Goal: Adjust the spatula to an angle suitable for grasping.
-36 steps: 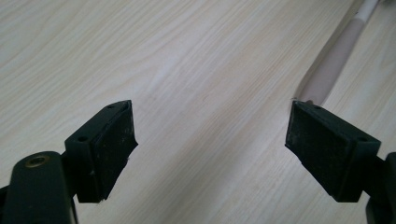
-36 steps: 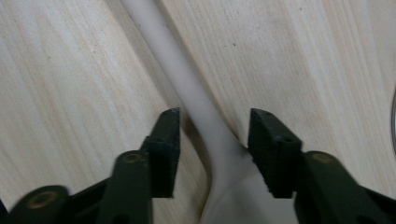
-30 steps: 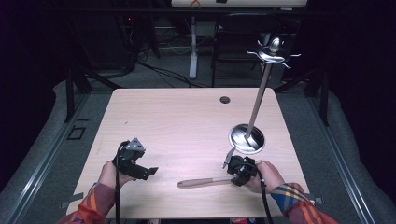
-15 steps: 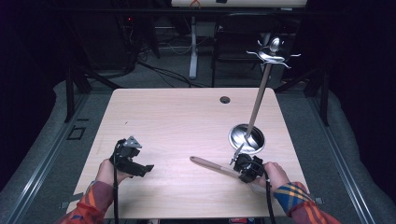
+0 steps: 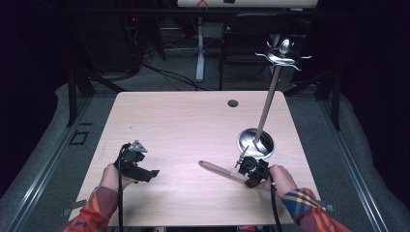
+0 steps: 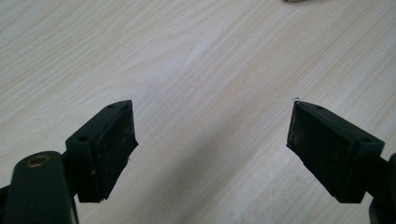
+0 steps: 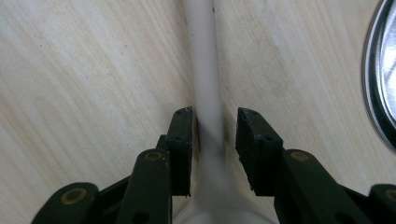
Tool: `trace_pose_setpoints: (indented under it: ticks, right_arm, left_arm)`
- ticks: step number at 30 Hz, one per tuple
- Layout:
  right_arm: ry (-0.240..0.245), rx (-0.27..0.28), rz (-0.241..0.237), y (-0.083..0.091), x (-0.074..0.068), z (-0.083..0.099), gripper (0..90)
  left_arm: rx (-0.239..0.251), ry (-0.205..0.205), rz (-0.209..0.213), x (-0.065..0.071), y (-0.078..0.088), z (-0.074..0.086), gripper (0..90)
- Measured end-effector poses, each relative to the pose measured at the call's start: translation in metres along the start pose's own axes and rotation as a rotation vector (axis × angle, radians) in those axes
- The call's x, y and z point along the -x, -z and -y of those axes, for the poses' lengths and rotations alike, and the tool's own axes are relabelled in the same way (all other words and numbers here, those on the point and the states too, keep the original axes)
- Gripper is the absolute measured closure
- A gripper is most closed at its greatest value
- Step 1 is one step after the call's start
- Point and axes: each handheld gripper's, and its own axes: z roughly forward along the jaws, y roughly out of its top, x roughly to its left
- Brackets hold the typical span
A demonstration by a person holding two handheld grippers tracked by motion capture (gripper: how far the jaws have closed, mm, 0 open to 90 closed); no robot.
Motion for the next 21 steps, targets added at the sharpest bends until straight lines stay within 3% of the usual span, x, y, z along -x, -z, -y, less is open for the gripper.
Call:
trace_pose_setpoints:
  ticks: [4,21]
  right_arm:
    - [0.024,-0.019,0.004,0.0,-0.001,-0.002,73.2]
    - [0.057,-0.059,0.02,-0.005,-0.008,-0.015,76.9]
  left_arm:
    - [0.0,0.006,0.002,-0.001,0.0,0.001,15.0]
    - [-0.019,-0.018,0.006,0.002,-0.003,-0.002,15.2]
